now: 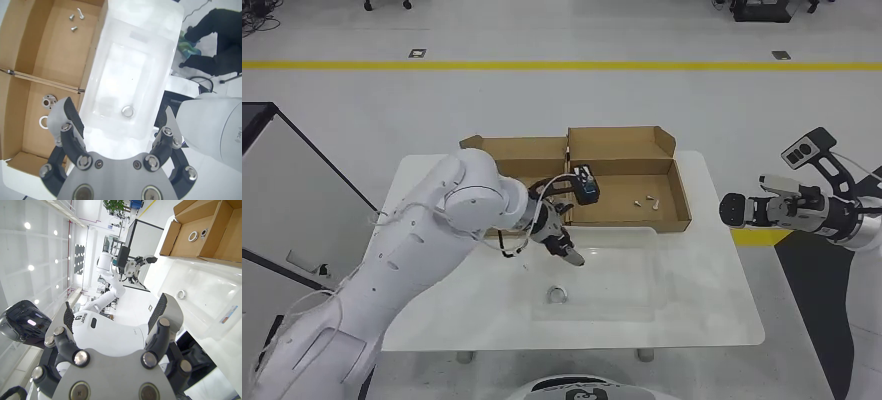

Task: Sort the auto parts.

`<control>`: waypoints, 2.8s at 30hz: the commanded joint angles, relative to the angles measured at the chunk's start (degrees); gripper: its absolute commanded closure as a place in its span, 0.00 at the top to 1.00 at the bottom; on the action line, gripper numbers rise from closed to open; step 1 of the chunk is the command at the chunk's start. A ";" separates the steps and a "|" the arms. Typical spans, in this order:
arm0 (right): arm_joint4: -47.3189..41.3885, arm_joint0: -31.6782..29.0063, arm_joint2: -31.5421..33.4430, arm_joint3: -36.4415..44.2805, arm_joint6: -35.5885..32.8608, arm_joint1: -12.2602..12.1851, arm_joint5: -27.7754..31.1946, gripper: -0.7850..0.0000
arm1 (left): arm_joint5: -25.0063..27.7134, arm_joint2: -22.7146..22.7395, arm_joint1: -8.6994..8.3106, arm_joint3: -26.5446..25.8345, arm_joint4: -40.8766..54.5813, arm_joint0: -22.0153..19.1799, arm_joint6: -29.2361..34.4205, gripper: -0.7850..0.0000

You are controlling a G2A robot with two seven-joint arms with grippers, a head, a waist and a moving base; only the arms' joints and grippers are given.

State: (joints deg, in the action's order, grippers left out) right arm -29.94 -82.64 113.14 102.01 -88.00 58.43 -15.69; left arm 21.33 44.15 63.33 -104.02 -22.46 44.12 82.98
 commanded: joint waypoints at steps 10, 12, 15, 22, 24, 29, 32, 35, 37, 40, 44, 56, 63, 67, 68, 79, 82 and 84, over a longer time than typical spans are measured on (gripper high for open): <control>0.00 0.00 0.00 0.00 0.00 0.00 0.00 1.00 | 2.44 -21.91 -2.21 2.53 1.82 -15.19 -2.46 1.00; 0.00 0.00 0.00 0.00 0.00 0.00 0.00 1.00 | 3.23 -24.77 -2.27 3.02 1.51 -17.18 -3.25 1.00; 0.00 0.00 0.00 0.00 0.00 0.00 0.00 1.00 | 4.47 -28.56 -2.18 3.48 1.53 -19.73 -4.49 0.97; 0.00 0.00 0.00 0.00 0.00 0.00 0.00 1.00 | 6.93 -34.41 -1.41 5.05 2.36 -23.57 -6.95 0.71; 0.00 0.00 0.00 0.00 0.00 0.00 0.00 1.00 | 6.90 -34.41 -1.21 5.27 1.65 -23.24 -6.93 0.67; 0.00 0.00 0.00 0.00 0.00 0.00 0.00 1.00 | 5.76 -34.41 -0.63 4.55 -0.38 -22.19 -5.77 0.53; 0.00 0.00 0.00 0.00 0.00 0.00 0.00 1.00 | 5.16 -34.41 -0.23 3.74 -2.06 -21.13 -5.17 0.53; 0.00 0.00 0.00 0.00 0.00 0.00 0.00 1.00 | 4.69 -34.41 0.15 3.27 -4.29 -19.75 -4.69 0.54; 0.00 0.00 0.00 0.00 0.00 0.00 0.00 1.00 | 4.53 -34.41 0.42 3.04 -5.79 -18.69 -4.52 0.54; 0.00 0.00 0.00 0.00 0.00 0.00 0.00 1.00 | 4.36 -34.41 0.89 2.90 -8.27 -17.15 -4.35 0.56; 0.00 0.00 0.00 0.00 0.00 0.00 0.00 1.00 | 3.93 -34.41 1.62 3.83 -11.62 -15.40 -3.92 0.57; 0.00 0.00 0.00 0.00 0.00 0.00 0.00 1.00 | 4.31 -34.41 3.16 7.61 -14.58 -13.17 -4.28 0.55; 0.00 0.00 0.00 0.00 0.00 0.00 0.00 1.00 | 3.82 -34.41 3.42 8.70 -15.79 -10.97 -3.78 0.53; 0.00 0.00 0.00 0.00 0.00 0.00 0.00 1.00 | 3.72 -34.41 3.61 9.11 -16.73 -10.00 -3.68 0.53; 0.00 0.00 0.00 0.00 0.00 0.00 0.00 1.00 | 3.71 -34.41 3.64 9.29 -16.93 -9.76 -3.66 0.54; 0.00 0.00 0.00 0.00 0.00 0.00 0.00 1.00 | 3.04 -34.41 4.19 10.86 -18.01 -8.59 -3.00 0.49; 0.00 0.00 0.00 0.00 0.00 0.00 0.00 1.00 | 3.19 -34.41 4.44 11.27 -18.38 -8.13 -3.15 0.49; 0.00 0.00 0.00 0.00 0.00 0.00 0.00 1.00 | 3.30 -34.41 4.60 11.63 -18.65 -7.85 -3.25 0.49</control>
State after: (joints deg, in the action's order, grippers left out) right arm -29.94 -82.64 113.14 102.01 -88.00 58.43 -15.69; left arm 24.56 9.74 67.86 -92.57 -40.98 36.14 79.80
